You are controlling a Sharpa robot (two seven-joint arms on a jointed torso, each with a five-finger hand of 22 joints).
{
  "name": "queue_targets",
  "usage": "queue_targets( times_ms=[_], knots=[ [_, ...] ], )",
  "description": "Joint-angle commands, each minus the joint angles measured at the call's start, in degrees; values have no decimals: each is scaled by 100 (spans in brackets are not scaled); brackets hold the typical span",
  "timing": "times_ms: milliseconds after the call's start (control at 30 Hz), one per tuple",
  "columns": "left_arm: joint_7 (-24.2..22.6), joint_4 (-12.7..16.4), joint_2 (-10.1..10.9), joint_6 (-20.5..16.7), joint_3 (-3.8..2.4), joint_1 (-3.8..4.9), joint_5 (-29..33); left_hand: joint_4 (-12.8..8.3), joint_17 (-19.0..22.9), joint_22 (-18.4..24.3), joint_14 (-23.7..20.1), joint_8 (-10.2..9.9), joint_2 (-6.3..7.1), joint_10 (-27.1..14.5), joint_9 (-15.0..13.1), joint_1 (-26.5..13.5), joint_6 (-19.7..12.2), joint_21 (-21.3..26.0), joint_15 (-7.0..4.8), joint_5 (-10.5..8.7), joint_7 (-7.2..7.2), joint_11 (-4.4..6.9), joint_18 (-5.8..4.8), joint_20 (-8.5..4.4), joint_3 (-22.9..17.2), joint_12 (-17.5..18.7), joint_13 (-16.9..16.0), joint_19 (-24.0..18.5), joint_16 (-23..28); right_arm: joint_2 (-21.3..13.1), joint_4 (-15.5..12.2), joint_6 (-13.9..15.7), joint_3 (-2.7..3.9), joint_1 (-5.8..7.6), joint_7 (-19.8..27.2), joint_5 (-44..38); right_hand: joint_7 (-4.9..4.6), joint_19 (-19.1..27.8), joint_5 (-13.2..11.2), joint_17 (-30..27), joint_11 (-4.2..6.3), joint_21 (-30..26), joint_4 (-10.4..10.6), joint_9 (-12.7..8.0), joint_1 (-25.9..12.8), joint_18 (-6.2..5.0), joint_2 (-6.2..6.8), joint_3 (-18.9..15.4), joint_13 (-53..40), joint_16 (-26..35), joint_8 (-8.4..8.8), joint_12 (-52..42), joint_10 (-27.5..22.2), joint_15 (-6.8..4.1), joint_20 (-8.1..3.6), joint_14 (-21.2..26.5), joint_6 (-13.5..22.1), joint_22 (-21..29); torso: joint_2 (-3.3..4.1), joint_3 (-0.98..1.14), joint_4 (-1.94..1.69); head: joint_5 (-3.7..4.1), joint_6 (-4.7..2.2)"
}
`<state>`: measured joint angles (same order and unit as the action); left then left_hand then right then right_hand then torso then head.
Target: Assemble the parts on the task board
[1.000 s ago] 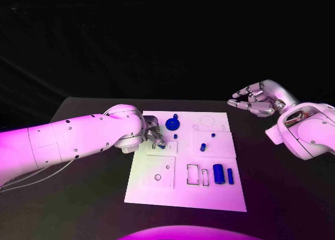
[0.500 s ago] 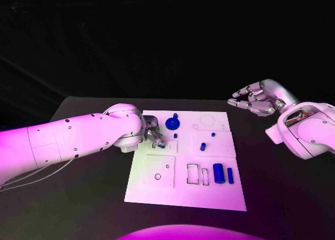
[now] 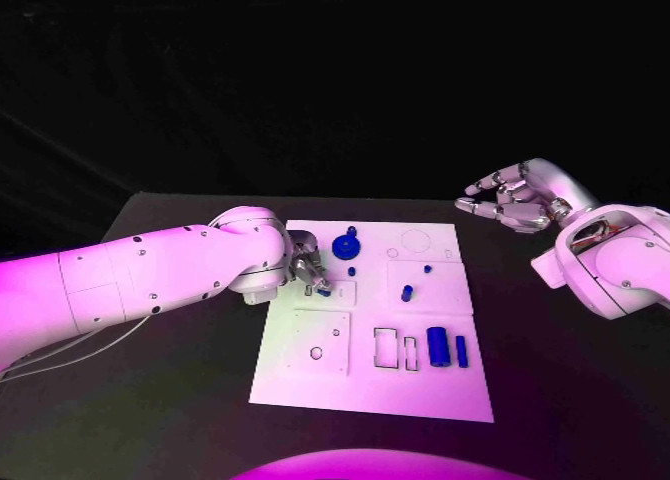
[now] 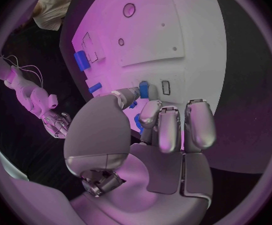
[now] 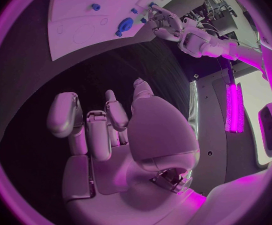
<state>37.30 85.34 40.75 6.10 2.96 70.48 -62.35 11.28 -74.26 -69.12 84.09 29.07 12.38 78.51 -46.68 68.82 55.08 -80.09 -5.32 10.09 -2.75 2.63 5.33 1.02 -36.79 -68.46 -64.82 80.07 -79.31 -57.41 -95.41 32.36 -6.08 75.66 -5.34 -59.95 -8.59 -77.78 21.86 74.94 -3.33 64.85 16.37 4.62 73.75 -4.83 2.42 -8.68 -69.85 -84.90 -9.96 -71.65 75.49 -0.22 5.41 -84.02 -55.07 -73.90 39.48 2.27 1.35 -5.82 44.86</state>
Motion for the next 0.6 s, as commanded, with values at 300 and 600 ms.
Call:
queue_targets(
  times_ms=[300,600],
  knots=[
    [17,-87,-65,51,6,-14,561,-813,-11,-28,235,55,-77,76,-34,46,167,-47,-49,21,126,4,-112,-38,-820,-59,-38,33,-14,27,23,77,1,-20,77,-33,46,-14,17,533,-6,-2,-9,1,49,-64,-58,-42,-14,11,-32,-8,14,-55,-5,-362,3,-14,-6,-2,4,-19,7],
    [28,-154,-95,193,3,-10,591,-851,-13,-27,237,70,-43,96,-49,33,183,-47,-52,18,131,9,-113,-41,-837,-76,-55,33,-16,31,25,75,1,-23,70,-31,46,-6,32,519,-6,-24,-11,1,56,-68,-61,-46,3,19,-34,7,2,-56,-6,-359,4,-2,-5,-2,-1,-16,14]
  ],
)
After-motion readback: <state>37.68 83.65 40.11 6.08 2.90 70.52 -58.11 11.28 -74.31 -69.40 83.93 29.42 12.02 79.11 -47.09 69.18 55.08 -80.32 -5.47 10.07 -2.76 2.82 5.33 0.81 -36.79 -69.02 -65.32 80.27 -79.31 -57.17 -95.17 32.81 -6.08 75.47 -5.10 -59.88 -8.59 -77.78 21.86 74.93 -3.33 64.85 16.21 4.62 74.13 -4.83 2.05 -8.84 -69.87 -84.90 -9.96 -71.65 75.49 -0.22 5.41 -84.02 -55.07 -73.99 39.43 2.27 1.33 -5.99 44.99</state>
